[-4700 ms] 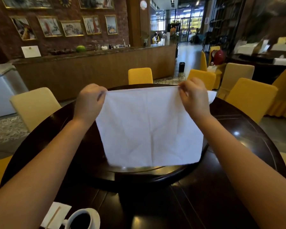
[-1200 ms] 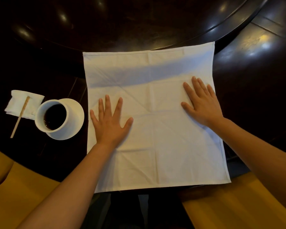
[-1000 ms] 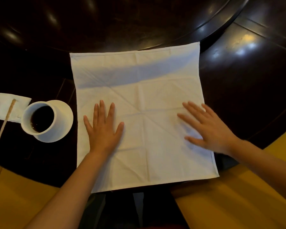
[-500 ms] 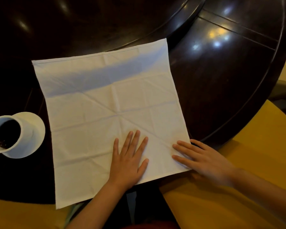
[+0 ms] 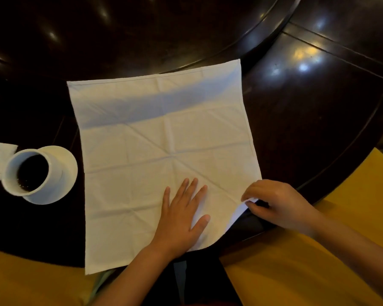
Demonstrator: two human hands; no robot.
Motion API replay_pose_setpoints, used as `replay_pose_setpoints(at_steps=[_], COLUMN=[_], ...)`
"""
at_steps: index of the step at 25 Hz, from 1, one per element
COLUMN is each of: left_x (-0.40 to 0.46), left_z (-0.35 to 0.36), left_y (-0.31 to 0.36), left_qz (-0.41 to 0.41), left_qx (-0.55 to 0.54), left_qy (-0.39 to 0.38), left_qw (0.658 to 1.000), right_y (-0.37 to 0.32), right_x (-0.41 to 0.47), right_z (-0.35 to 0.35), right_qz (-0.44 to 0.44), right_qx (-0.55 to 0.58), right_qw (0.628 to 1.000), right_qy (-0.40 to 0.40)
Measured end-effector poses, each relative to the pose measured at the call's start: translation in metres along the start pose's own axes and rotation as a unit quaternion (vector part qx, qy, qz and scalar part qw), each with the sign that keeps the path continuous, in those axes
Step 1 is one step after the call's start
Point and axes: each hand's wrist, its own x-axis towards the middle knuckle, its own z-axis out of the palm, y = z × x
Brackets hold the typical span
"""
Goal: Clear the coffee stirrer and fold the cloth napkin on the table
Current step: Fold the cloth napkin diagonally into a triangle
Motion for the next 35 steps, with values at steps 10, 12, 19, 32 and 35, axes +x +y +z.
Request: replay_pose_setpoints(at_steps=[10,12,19,32,35], left_x=[0.005,0.008,0.032,0.059,0.064], left_z=[-0.072,-0.086,-0.135,-0.066,-0.058], left_y=[-0.018,-0.033,-0.079,-0.104,-0.109], left_qz=[-0.128,-0.156,-0.232,-0.258,-0.274], left_qx=[-0.296,-0.297,-0.245,0.177,0.186], left_qy=[0.213,0.263,0.480,0.201,0.184], left_qw=[0.922,0.904,0.810,0.928,0.926], right_y=[-0.047,-0.049,-0.095,-0.108,-0.108], right_x=[0.142,0.163,0.273,0.395,0.399], right_z=[-0.015,-0.022,-0.035,0.002,0.009], right_qz=[0.025,0.022,-0.060,-0.068,-0.068], right_qx=[0.164,0.159,0.093,-0.078,-0.099], right_qw=[0.983,0.984,0.983,0.987,0.983], right_qy=[0.081,0.081,0.144,0.125,0.139])
